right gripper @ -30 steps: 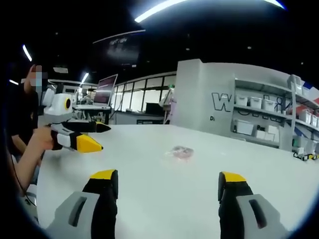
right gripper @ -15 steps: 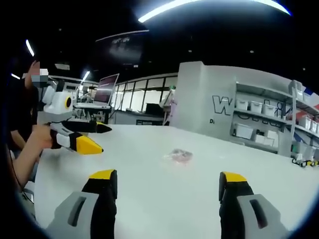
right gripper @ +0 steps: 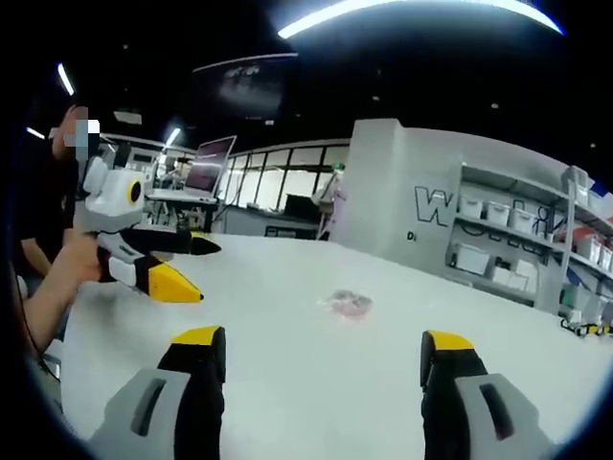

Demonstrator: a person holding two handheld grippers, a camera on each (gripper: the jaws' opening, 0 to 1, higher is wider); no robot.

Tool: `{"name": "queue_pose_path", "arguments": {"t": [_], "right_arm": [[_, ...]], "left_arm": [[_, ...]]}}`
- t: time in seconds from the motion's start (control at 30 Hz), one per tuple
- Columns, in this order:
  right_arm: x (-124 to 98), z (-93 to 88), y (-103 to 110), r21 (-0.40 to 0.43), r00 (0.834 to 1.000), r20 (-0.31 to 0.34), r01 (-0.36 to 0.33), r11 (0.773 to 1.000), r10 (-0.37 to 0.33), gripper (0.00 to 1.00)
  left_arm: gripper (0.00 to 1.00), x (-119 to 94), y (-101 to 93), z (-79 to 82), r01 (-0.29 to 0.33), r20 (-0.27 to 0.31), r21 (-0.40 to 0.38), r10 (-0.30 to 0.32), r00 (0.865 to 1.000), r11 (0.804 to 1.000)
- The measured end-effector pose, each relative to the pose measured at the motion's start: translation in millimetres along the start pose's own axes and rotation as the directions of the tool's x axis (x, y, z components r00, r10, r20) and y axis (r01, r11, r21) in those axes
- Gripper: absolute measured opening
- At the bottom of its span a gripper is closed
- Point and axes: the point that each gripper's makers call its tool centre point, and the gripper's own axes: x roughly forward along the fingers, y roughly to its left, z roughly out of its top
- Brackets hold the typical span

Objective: Open the resealable bag by pulling the two sides of the seal apart until the entire bag opening is separated and visibly accessible.

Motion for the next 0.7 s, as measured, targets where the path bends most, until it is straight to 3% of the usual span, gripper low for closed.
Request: {"name": "queue_pose_path", "arguments": {"t": [0.7], "right_arm": [[12, -11.0, -8, -0.026, 0.999, -0.052, -0.007, 1.000, 0.005, 0.85]], "left_arm": [[0.84, 1, 6.2, -7.2, -0.009, -0.008, -0.003, 0.009, 1.000, 1.000]]}}
